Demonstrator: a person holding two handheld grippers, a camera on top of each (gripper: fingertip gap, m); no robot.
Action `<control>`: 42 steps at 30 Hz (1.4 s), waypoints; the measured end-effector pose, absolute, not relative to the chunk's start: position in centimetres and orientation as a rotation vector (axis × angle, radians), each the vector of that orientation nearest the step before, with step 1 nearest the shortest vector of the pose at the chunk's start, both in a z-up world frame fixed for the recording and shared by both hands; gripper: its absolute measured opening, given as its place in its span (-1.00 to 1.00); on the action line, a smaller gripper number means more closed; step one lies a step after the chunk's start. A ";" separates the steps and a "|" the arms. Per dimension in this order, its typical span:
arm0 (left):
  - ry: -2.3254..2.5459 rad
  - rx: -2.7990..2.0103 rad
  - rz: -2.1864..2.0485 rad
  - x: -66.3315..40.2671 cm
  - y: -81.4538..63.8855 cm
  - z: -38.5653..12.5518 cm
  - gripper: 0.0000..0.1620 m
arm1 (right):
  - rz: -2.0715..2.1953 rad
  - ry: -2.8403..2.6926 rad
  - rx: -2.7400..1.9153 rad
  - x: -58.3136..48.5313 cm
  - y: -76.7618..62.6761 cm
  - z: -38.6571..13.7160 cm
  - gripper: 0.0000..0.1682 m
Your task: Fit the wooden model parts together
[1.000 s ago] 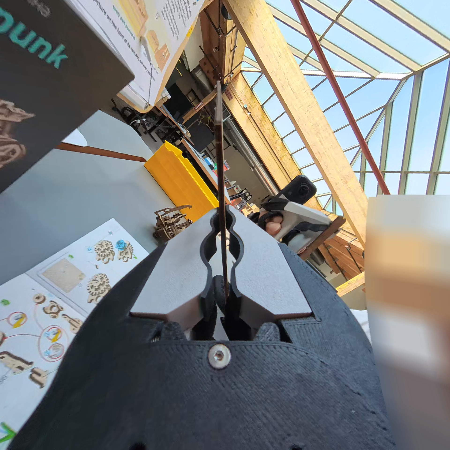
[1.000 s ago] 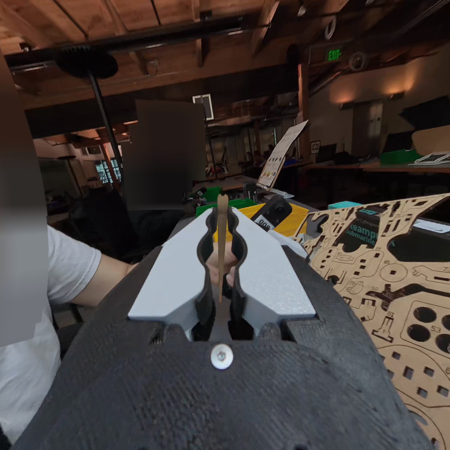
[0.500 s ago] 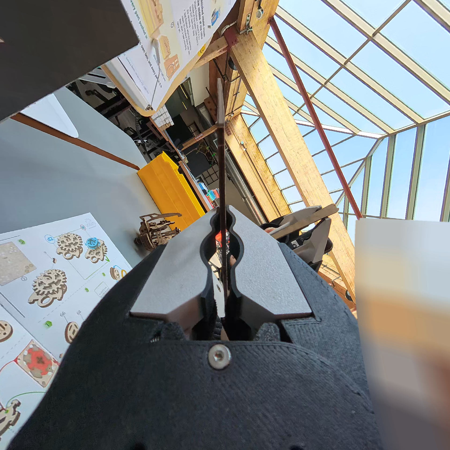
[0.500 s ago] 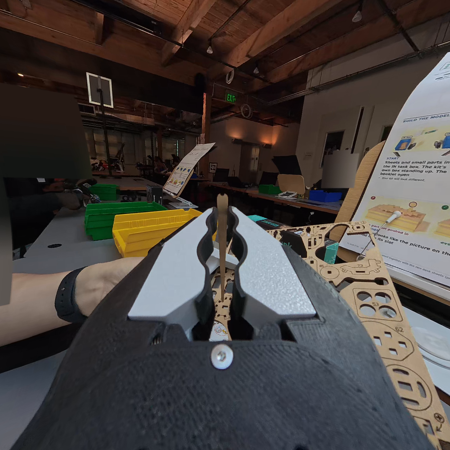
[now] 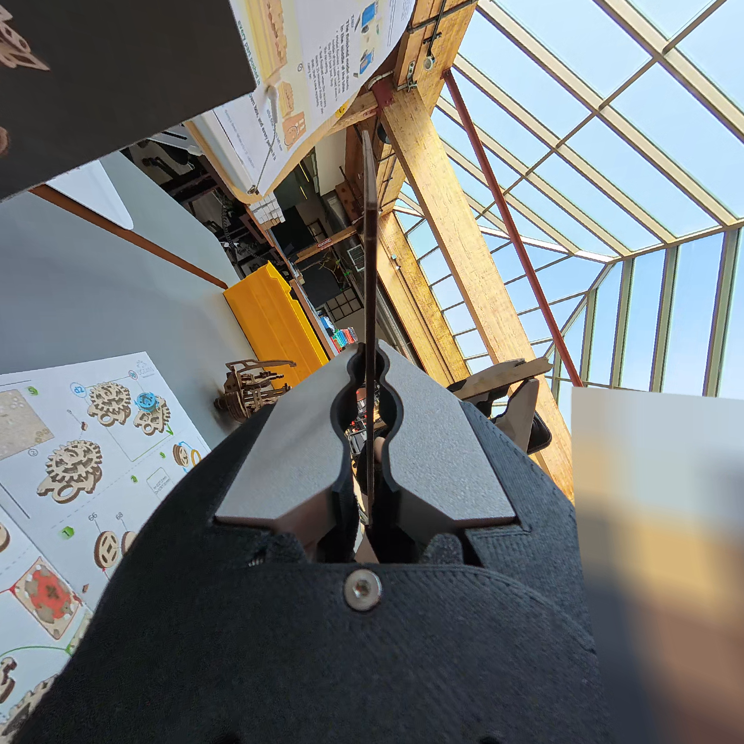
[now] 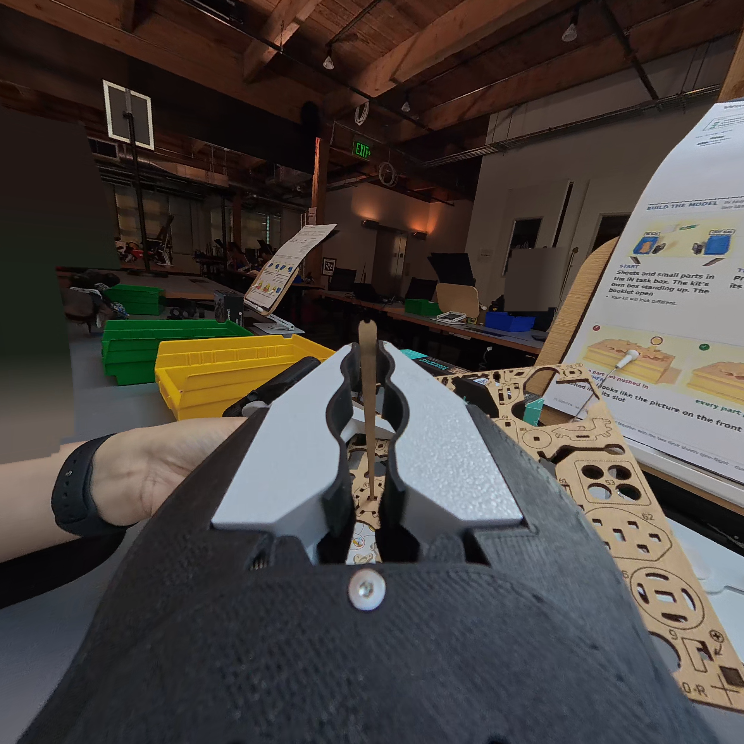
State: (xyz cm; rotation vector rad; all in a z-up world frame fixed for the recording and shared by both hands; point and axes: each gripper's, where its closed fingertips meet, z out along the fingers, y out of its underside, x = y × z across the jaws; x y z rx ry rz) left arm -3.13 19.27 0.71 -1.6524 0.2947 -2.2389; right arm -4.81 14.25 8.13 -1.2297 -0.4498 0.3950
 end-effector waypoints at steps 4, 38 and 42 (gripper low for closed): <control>0.267 -1.640 -2.255 -3.2 19.2 0.9 -1.00 | 0.338 -0.406 -1.190 -4.2 14.0 8.6 -0.92; 0.327 -1.604 -2.352 -3.1 18.7 1.9 -1.00 | 0.456 -0.609 -1.236 -6.0 13.2 9.0 -0.92; 0.424 -1.636 -2.347 -2.9 18.3 1.4 -1.00 | 0.541 -0.802 -1.331 -7.2 12.5 7.8 -0.92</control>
